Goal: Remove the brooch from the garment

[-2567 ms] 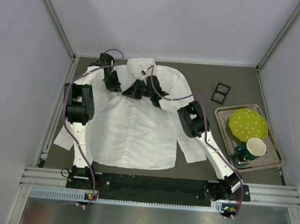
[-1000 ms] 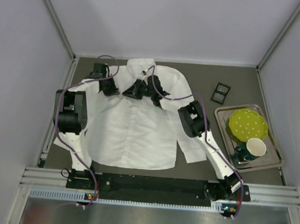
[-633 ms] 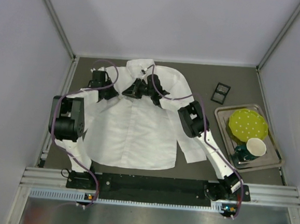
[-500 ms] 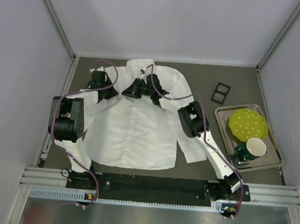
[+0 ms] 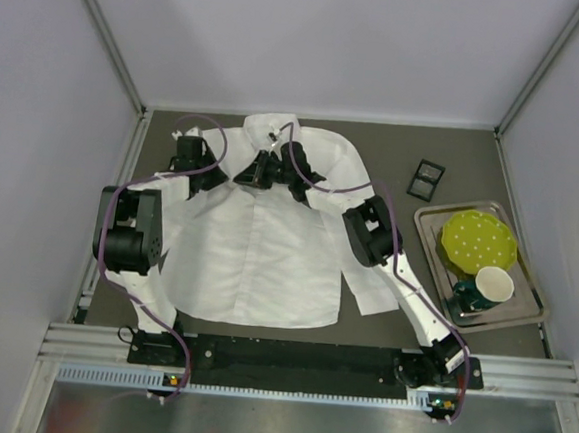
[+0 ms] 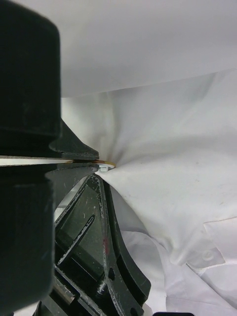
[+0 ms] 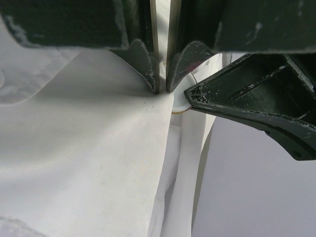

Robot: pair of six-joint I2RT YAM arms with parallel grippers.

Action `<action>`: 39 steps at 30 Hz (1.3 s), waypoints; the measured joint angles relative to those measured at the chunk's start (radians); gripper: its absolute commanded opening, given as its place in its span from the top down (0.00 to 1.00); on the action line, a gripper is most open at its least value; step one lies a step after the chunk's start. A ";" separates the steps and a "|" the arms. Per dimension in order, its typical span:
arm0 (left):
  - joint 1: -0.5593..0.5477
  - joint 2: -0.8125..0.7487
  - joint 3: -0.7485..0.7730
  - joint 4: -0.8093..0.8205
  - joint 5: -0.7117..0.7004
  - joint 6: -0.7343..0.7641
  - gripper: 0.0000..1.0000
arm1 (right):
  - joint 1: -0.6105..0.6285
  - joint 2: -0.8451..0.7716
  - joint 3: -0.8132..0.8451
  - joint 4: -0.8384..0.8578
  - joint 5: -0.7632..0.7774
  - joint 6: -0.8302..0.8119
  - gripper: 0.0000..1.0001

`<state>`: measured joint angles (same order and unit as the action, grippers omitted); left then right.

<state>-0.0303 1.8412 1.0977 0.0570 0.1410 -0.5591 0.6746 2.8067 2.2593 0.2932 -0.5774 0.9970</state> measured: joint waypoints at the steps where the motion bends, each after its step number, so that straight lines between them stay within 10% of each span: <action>1: 0.000 0.000 0.000 0.001 0.000 0.000 1.00 | 0.000 0.000 0.000 0.007 -0.002 0.004 0.89; 39: -0.013 0.034 0.100 -0.087 -0.074 -0.016 1.00 | -0.015 -0.050 0.015 -0.114 0.026 -0.134 0.78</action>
<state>-0.0433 1.8748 1.1973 -0.0299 0.0666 -0.5755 0.6598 2.7571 2.2742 0.1795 -0.5518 0.8631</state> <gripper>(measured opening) 0.022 0.224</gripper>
